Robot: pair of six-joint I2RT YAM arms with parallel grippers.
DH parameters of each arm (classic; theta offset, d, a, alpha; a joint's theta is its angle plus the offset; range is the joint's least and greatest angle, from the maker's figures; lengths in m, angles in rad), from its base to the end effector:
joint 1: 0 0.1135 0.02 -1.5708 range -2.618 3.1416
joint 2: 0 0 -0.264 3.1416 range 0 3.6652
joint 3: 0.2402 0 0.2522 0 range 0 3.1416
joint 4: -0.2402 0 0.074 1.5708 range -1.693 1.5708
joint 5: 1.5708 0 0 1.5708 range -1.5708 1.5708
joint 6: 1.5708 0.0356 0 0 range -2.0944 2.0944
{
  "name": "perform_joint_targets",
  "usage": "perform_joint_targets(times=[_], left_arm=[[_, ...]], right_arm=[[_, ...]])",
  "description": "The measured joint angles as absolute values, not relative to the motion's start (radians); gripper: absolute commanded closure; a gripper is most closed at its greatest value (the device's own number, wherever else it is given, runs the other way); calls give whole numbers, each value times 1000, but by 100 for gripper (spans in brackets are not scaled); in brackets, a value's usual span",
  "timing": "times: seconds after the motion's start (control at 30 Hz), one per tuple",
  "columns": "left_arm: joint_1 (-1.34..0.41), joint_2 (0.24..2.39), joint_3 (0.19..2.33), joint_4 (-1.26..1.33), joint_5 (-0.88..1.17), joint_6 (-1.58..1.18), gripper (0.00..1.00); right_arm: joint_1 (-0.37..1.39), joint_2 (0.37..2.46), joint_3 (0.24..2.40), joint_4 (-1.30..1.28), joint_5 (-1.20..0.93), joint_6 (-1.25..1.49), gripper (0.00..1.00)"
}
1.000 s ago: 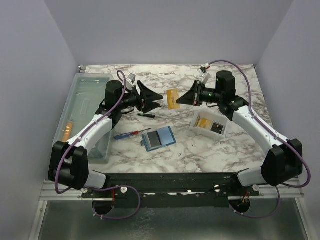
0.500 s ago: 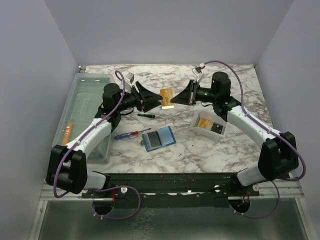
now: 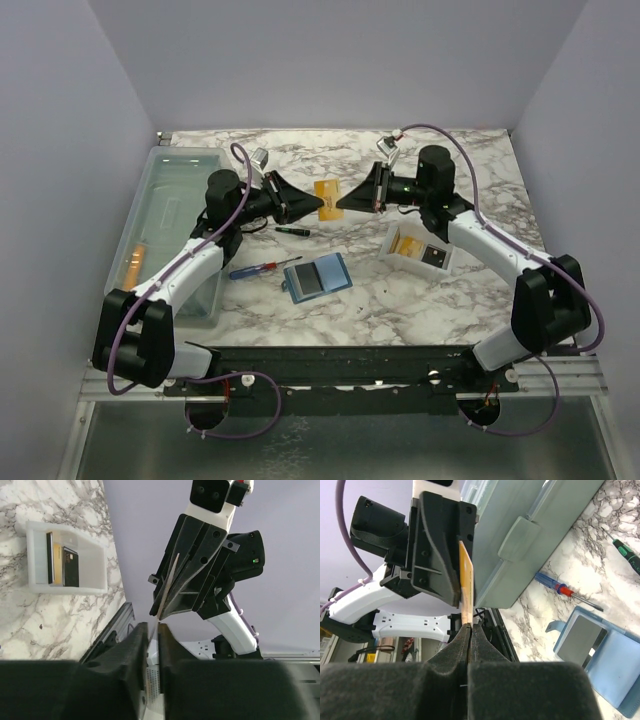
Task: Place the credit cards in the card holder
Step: Insert the credit card into the card holder.
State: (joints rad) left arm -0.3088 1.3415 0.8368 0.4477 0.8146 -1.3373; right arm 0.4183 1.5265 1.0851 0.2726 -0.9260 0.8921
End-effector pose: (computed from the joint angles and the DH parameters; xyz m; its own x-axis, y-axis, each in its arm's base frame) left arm 0.2795 -0.1164 0.2991 -0.8886 -0.4172 -0.1907 0.1556 0.1170 -0.9809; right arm 0.3078 0.1680 0.3108 -0.8468 0.1356 -0.5143 -0.4857 0.1970 0.8516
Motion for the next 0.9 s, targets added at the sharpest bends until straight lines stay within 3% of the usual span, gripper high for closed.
perform_joint_targets(times=[0.03,0.07,0.13,0.2,0.43,0.53,0.67,0.9], left_arm=[[-309,1341,833,448,815,-1335,100],[-309,1341,828,448,814,-1331,100],[-310,1338,809,455,813,-1323,100],[-310,1321,777,457,802,-1313,100],[-371,1225,693,208,683,-1127,100],[-416,1183,655,120,636,-1048,100],[-455,1165,578,53,593,-987,100],[-453,1215,521,-9,546,-962,100]], right_arm=[[418,1528,1082,276,-927,894,100],[418,1529,1079,277,-928,894,95],[419,1533,1078,252,-924,886,76],[423,1540,1082,177,-889,846,63],[462,1609,1090,-82,-701,656,54],[495,1669,1090,-142,-649,592,59],[546,1749,1089,-183,-612,527,96],[570,1818,1089,-191,-603,484,100]])
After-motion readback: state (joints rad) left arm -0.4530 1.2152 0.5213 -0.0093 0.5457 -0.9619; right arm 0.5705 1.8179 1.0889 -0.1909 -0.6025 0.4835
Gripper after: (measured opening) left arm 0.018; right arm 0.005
